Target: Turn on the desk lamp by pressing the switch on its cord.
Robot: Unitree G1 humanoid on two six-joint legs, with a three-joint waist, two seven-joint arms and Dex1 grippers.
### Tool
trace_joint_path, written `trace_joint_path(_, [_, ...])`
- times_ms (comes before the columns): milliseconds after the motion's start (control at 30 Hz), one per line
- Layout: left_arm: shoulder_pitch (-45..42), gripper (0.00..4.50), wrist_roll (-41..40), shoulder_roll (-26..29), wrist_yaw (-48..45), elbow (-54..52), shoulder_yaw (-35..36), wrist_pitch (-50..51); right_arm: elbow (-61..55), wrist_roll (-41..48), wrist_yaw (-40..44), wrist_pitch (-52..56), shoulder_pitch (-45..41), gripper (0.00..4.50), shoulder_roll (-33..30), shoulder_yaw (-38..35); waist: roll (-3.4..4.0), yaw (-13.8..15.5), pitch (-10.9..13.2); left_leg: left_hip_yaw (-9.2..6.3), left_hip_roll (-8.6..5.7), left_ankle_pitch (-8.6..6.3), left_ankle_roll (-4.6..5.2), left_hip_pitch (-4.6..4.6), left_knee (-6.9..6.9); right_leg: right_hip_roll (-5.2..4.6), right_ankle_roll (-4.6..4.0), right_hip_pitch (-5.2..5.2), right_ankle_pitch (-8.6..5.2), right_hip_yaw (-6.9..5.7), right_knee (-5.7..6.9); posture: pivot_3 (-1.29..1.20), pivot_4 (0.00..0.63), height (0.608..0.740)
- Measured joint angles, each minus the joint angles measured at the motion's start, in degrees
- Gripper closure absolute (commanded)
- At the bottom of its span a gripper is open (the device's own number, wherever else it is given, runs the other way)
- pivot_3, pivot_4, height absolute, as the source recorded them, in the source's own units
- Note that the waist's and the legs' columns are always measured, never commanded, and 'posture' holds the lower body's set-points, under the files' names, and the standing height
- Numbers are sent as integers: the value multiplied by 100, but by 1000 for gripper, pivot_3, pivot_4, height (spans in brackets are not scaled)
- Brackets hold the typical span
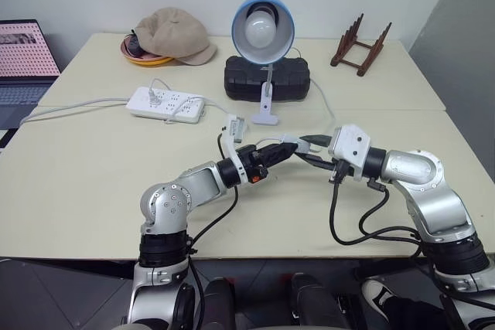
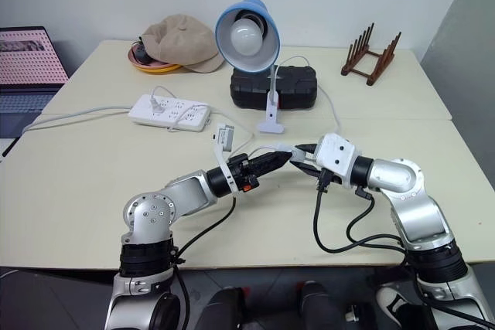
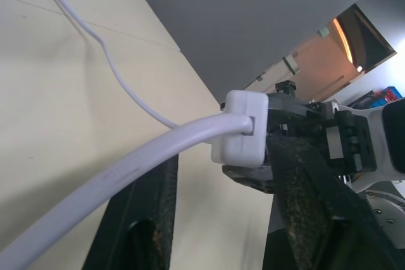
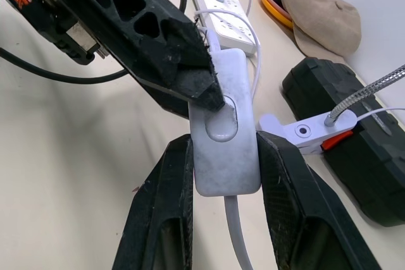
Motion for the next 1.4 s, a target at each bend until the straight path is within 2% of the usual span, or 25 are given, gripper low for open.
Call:
trace_joint_path(100, [-3, 3859, -38, 6, -35, 2, 2, -3, 0, -1, -2, 0, -1, 3420, 0, 26, 0, 0, 0, 0, 0, 0, 0, 0, 0, 0, -1, 0, 0, 0, -1, 0, 150, 740])
trace_joint_path(133, [-6, 3988, -41, 16, -41, 3, 2, -3, 0, 1, -1, 0, 0, 3420, -1, 35, 0, 0, 0, 0, 0, 0, 0, 0, 0, 0, -1, 0, 0, 0, -1, 0, 150, 740])
trace_joint_path(500, [-5, 4001, -58, 88, -43, -3, -26, 12, 14, 6, 5, -8, -2, 3420, -1, 63, 0, 0, 0, 0, 0, 0, 0, -1, -2, 0, -1, -1, -1, 0, -3, 0, 150, 740])
trace_joint_path(567, [-5, 3300, -56, 121, -50, -8, -48, 10, 26, 8, 10, -21, -2, 3420, -1, 72, 0, 1, 0, 0, 0, 0, 0, -2, -2, 0, -2, -1, -1, 0, -3, 0, 150, 740])
trace_joint_path(600, [-5, 3232, -64, 121, -52, -9, -48, 10, 31, 6, 9, -34, -5, 3420, -1, 72, 0, 1, 0, 0, 0, 0, 0, -2, -1, 0, -2, -1, -1, 0, -4, 0, 150, 740])
trace_joint_path(767, [120, 2193, -167, 386, -74, -80, -20, 98, 240, 5, 8, -154, -105, 3420, -23, 59, 0, -14, 0, 0, 1, 0, 0, -1, -5, 0, -3, -3, -2, 0, -4, 0, 150, 740])
trace_joint_path(933, [483, 1372, -436, 704, -48, -397, 102, 333, 608, 2, 30, -355, -268, 3420, -40, 66, -2, -22, 1, 0, 2, -1, -1, -2, -9, 0, -4, -5, -3, -1, -8, 0, 150, 740])
trace_joint_path(1000, [533, 978, -474, 1289, -140, -720, 175, 352, 1101, -31, 100, -608, -398, 3420, -43, 89, -8, -37, 6, -1, 5, -1, -1, -2, -12, 2, -6, -9, -2, -1, -5, 0, 150, 740])
trace_joint_path(1133, [340, 179, -243, 2105, -561, -1125, 194, 109, 2055, -283, 133, -1036, -643, 3420, -7, 280, -11, -66, 8, 2, 3, -1, -1, -1, -9, 0, -9, -8, -2, 0, -9, 0, 150, 740])
trace_joint_path(1267, [130, 75, 857, 3326, -1618, -1506, -618, -893, 3380, -658, 230, -1507, -1137, 3420, 142, 626, -12, -87, 15, 13, -2, -2, -3, -3, -18, -8, -8, -6, -1, 4, -28, 0, 150, 740])
trace_joint_path(1367, [79, 75, 1290, 3512, -2059, -1493, -873, -1375, 3923, -698, 361, -1634, -1370, 3420, 153, 702, -11, -71, 16, 14, -3, -2, -3, -7, -33, -11, -8, -8, -3, 3, -34, 0, 150, 740])
trace_joint_path(1400, [12, 28, 1483, 3605, -2281, -1458, -1053, -1599, 4170, -689, 527, -1643, -1495, 3071, 163, 738, -12, -67, 16, 14, -3, -2, -3, -9, -38, -10, -9, -11, -3, 2, -35, 0, 150, 740])
